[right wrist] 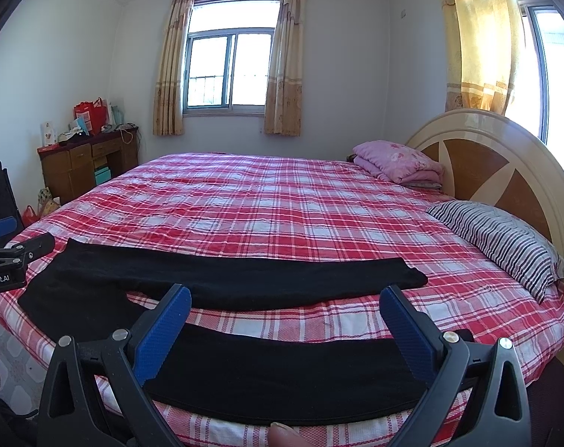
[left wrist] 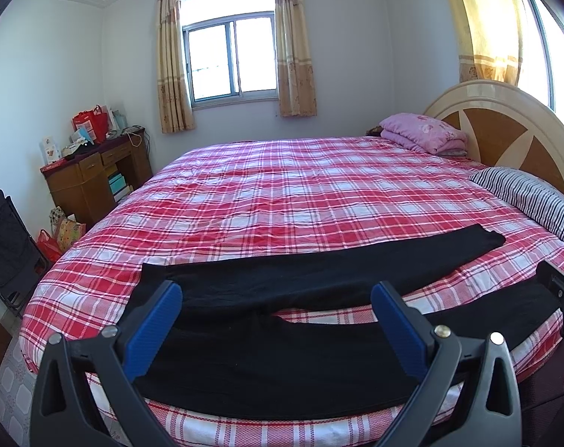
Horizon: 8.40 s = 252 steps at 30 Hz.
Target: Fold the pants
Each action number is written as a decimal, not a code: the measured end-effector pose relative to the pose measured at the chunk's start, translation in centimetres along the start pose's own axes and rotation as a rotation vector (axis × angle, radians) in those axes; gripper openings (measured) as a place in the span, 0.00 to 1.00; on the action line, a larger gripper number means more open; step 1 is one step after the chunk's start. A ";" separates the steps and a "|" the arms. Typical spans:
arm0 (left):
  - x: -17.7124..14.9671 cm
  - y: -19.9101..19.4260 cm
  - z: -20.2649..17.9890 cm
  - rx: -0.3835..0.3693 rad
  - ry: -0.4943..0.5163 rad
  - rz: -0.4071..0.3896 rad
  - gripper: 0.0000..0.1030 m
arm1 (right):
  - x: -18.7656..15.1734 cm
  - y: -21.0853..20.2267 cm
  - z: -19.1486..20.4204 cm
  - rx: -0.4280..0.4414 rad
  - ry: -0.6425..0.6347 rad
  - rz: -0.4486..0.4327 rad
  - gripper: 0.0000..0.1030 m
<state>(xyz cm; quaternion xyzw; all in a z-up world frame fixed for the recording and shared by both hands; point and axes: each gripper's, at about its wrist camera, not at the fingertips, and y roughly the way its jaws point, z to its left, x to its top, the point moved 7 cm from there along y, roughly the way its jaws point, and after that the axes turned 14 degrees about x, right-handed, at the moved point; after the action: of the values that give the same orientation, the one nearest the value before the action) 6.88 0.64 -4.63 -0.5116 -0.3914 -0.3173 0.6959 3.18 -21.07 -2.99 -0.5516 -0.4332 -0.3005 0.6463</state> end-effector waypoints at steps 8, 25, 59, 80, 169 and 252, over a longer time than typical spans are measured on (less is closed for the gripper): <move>-0.9 1.9 -0.4 0.004 0.014 0.028 1.00 | -1.2 1.8 0.3 0.013 -0.003 0.039 0.99; -2.2 22.1 15.2 0.247 0.014 0.214 0.94 | -5.1 8.6 -2.8 0.084 0.017 0.152 0.98; -5.5 34.4 14.3 -0.096 0.053 0.534 0.21 | -1.6 19.2 -29.6 -0.191 0.267 0.352 0.57; -5.5 34.9 13.2 -0.087 0.103 0.494 0.15 | -3.7 30.5 -35.6 -0.088 0.385 0.502 0.25; -10.9 18.0 19.7 -0.319 -0.107 0.189 0.58 | -9.8 10.6 4.2 0.401 -0.337 0.313 0.53; -10.6 25.0 20.7 -0.116 -0.219 0.361 0.34 | -17.3 13.3 14.7 0.540 -0.602 0.555 0.04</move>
<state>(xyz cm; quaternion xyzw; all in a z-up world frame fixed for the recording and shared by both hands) 18.17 27.86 -21.92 -0.6440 -0.3478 -0.1518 0.6643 3.71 -5.55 -24.17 -0.5215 -0.4998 0.1790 0.6679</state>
